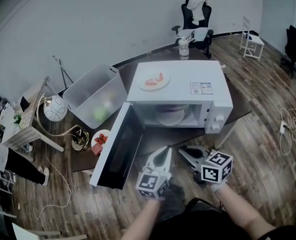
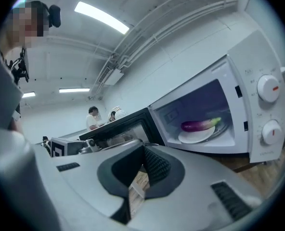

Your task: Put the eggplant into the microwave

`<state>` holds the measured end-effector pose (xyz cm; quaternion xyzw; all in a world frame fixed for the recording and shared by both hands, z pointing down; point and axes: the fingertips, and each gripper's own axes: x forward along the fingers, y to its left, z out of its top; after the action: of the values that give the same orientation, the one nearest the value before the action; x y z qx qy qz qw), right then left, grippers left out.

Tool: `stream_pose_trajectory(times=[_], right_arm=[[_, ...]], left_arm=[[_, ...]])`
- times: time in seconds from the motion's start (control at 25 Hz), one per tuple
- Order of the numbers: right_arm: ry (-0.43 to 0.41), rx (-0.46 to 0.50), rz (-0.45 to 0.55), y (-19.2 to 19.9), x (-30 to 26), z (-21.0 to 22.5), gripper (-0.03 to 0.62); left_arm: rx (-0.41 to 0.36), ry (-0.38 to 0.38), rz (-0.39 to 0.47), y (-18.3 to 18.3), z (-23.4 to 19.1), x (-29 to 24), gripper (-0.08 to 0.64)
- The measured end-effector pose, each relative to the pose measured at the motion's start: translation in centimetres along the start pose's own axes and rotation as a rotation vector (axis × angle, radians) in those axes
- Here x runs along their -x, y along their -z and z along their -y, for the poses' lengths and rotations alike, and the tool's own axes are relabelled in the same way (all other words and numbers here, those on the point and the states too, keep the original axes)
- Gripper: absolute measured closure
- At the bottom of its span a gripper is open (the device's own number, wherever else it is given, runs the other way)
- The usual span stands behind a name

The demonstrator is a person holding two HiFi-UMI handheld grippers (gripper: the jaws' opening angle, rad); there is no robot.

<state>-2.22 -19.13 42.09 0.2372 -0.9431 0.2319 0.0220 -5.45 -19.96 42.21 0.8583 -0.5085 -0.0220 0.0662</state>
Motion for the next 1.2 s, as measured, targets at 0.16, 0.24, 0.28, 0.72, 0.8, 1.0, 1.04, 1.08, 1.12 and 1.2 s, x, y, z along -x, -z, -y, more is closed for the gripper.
stream_pose_trajectory(times=[0.16,0.24,0.28,0.72,0.8,1.0,1.04,1.08,1.12,1.2], right_arm=[[0.013,0.057,0.014,-0.8,0.8,-0.9,0.594],[0.03,0.098,0.015,-1.0,1.1,-1.3,0.594],[0.041,0.12,0.015,-1.0,1.3,-1.5,0.594],[0.062,0.227,0.001,0.2,3.2,-3.4,0.594],[0.063,0.226,0.002,0.4,3.6,-3.4,0.594],[0.064,0.21,0.009,0.7,4.0,-3.6,0.594],[0.063,0.204,0.009,0.9,4.0,-3.7,0.594],[0.06,0.198,0.009,1.0,3.9,-3.7,0.594],[0.058,0.193,0.009,1.1,3.8,-3.8,0.594],[0.053,0.187,0.008,1.2,3.6,-4.1,0.594]], left_arm=[[0.022,-0.011,0.003,-0.4,0.7,0.6,0.558],[0.023,-0.021,0.009,-0.5,1.0,0.9,0.558],[0.025,-0.029,0.014,-0.6,1.2,1.1,0.558],[0.045,-0.073,0.02,-0.7,2.3,3.6,0.558],[0.042,-0.078,0.02,-0.8,2.5,3.8,0.558],[0.03,-0.078,0.018,-1.0,3.3,4.6,0.558],[0.027,-0.077,0.016,-1.0,3.4,4.8,0.558],[0.026,-0.077,0.013,-0.9,3.4,4.9,0.558],[0.025,-0.079,0.01,-0.9,3.3,5.1,0.558],[0.025,-0.084,0.004,-0.9,3.1,5.6,0.558]])
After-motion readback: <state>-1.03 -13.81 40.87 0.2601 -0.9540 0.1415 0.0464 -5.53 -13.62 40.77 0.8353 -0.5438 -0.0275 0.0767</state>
